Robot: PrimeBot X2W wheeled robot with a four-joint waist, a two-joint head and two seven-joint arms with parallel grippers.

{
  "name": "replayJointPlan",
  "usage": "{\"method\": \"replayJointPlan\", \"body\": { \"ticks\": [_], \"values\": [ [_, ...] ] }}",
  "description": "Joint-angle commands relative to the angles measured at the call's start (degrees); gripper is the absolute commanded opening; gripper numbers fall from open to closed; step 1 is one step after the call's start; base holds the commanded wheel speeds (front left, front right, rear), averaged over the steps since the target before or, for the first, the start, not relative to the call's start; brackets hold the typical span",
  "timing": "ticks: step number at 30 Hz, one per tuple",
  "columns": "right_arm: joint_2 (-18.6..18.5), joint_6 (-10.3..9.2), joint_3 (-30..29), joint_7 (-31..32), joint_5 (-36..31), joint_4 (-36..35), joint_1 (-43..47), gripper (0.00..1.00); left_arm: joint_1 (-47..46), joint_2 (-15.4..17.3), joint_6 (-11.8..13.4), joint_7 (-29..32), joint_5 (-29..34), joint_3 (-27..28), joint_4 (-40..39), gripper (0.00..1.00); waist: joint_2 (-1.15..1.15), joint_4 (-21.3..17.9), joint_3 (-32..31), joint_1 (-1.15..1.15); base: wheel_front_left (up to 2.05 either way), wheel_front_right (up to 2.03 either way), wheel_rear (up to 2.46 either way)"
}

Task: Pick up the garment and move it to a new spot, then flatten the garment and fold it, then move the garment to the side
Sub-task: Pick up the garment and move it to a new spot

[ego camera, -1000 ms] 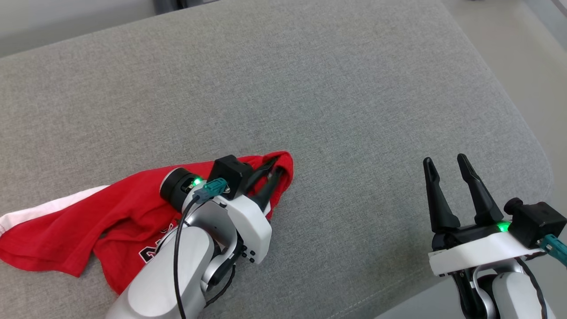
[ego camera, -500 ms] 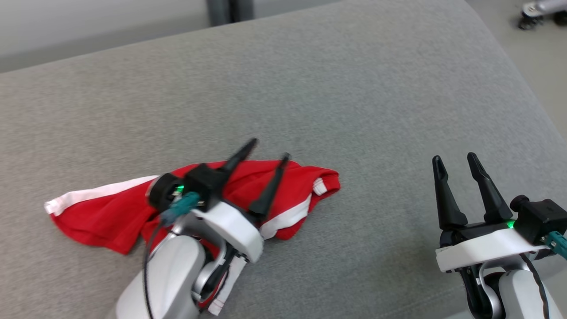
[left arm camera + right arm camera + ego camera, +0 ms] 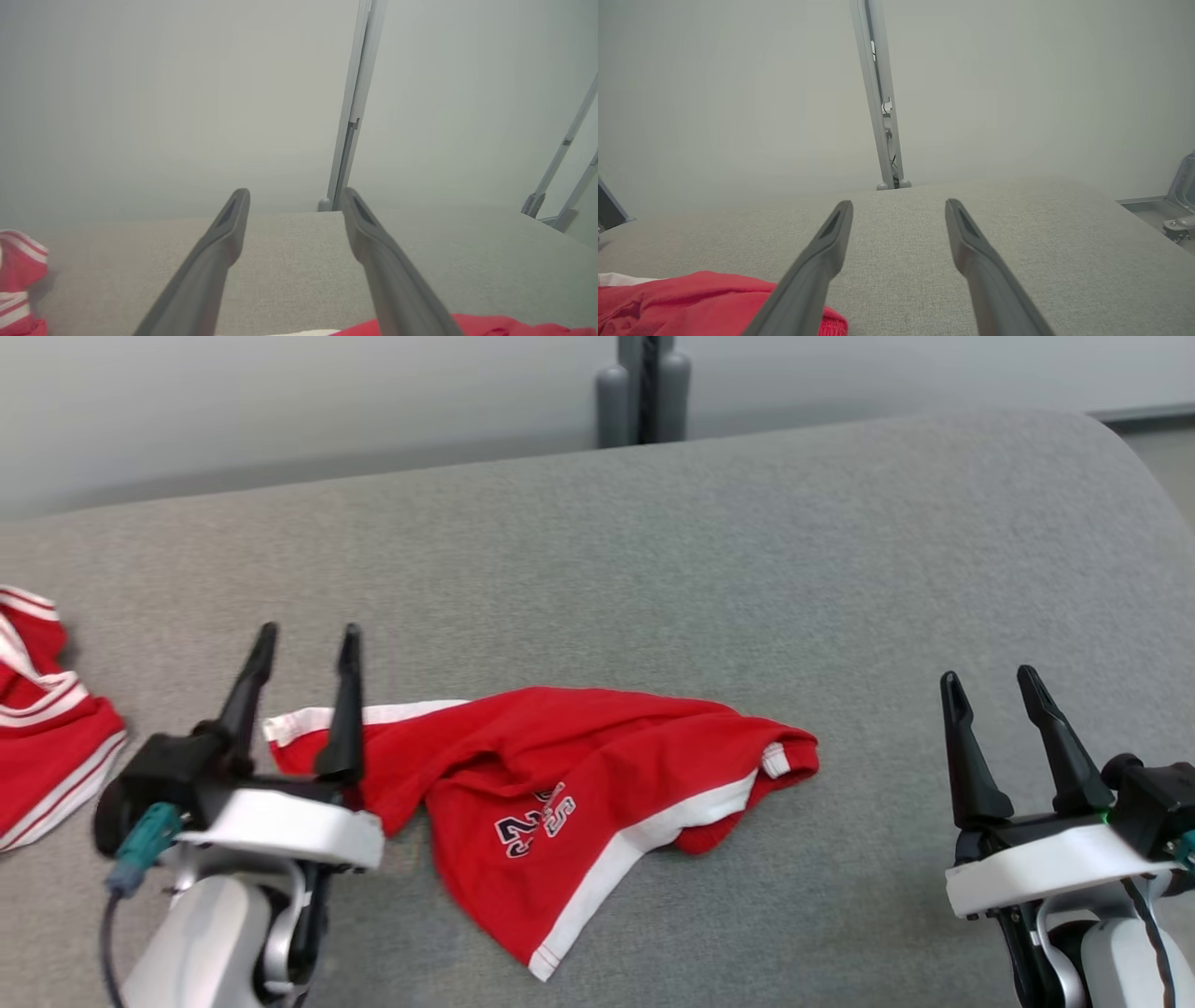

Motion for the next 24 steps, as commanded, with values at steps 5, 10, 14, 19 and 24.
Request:
{"method": "replayJointPlan", "body": {
  "ticks": [5, 10, 14, 19, 24],
  "values": [
    [-0.3, 0.08, -0.7, 1.2, -0.9, -1.0, 1.9, 1.00, 4.7, 2.5, 1.2, -0.7, -0.5, 4.5, -2.7, 1.00, 0.00, 3.4, -3.0, 0.00, 0.00, 0.00, 0.00],
    [-0.3, 0.06, -0.9, 1.9, -1.3, -1.5, 2.9, 1.00, 7.7, 3.5, 0.8, -0.9, -0.5, 6.2, -4.7, 1.00, 0.00, 4.4, -4.2, 0.00, 0.00, 0.00, 0.00],
    [-0.3, 0.06, -1.0, 2.3, -1.7, -1.8, 4.0, 1.00, 10.7, 4.8, 0.6, -0.9, 0.4, 5.9, -6.9, 1.00, 0.00, 5.0, -5.5, 0.00, 0.00, 0.00, 0.00],
    [-0.3, 0.06, -1.2, 2.9, -2.0, -2.1, 5.8, 1.00, 13.7, 6.0, -0.2, -0.6, 0.3, 5.5, -8.8, 1.00, 0.00, 5.4, -7.1, 0.00, 0.00, 0.00, 0.00],
    [-0.3, 0.06, -1.5, 3.4, -1.9, -1.9, 7.4, 1.00, 15.9, 6.7, -1.0, -0.3, -0.5, 5.1, -9.1, 1.00, 0.00, 5.6, -8.7, 0.00, 0.00, 0.00, 0.00]
  ]
}}
